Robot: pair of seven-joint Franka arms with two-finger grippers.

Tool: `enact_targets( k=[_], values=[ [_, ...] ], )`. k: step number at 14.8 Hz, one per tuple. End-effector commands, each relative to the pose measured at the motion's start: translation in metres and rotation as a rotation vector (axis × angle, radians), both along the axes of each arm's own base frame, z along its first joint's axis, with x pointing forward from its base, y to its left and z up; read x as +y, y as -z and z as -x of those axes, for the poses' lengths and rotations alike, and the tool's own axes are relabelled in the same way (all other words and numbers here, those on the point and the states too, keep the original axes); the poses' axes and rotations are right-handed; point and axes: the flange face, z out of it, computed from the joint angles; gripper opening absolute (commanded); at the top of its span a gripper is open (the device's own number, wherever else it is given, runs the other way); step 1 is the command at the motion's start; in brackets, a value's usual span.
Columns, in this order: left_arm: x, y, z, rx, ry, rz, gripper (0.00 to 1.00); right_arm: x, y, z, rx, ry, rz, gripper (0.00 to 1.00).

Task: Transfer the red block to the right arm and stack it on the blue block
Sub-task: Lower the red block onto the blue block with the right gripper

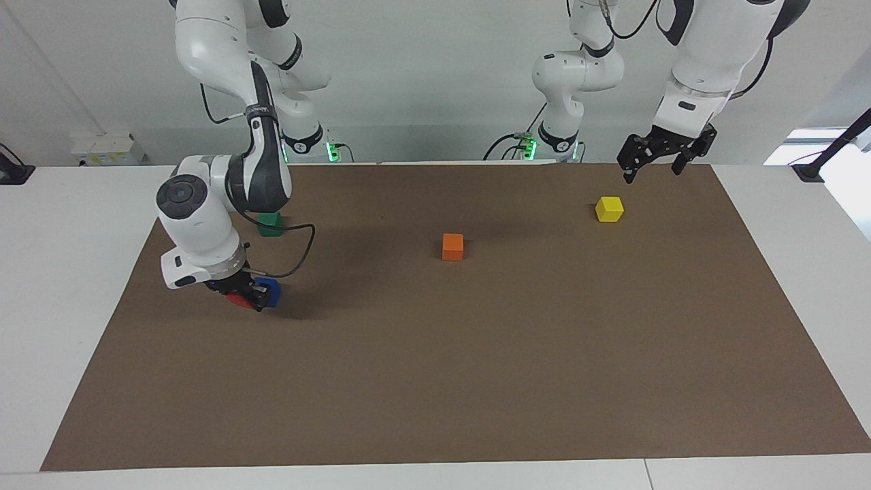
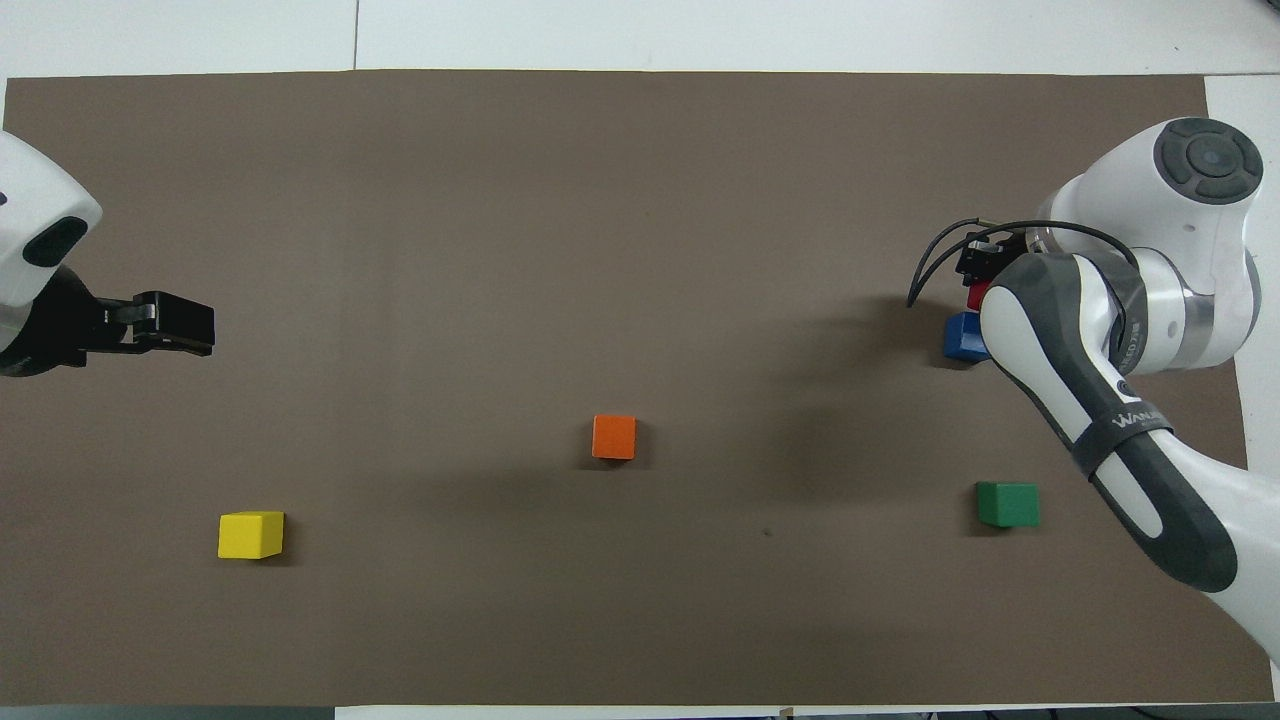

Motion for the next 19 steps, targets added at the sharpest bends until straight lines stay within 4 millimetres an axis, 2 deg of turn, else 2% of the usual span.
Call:
enact_targets(
  k=[1, 6, 8, 11, 19],
  values=[
    [0.003, -0.002, 0.003, -0.005, 0.030, 0.012, 1.00, -0.002, 0.000, 0.008, -0.005, 0.023, 0.007, 0.00],
    [0.013, -0.005, 0.003, -0.011, 0.007, 0.054, 1.00, 0.003, 0.004, 0.016, 0.010, 0.036, 0.004, 0.00],
    [0.034, -0.010, 0.004, -0.013, -0.043, 0.135, 1.00, 0.004, 0.000, 0.017, 0.009, 0.034, 0.005, 0.00],
    [0.031, -0.015, 0.008, -0.019, -0.032, 0.133, 1.00, 0.005, -0.008, 0.021, 0.025, 0.034, 0.004, 0.00],
    [0.032, -0.016, 0.005, -0.045, 0.012, 0.124, 1.00, 0.005, 0.001, 0.032, 0.035, 0.032, 0.000, 0.00]
  ],
)
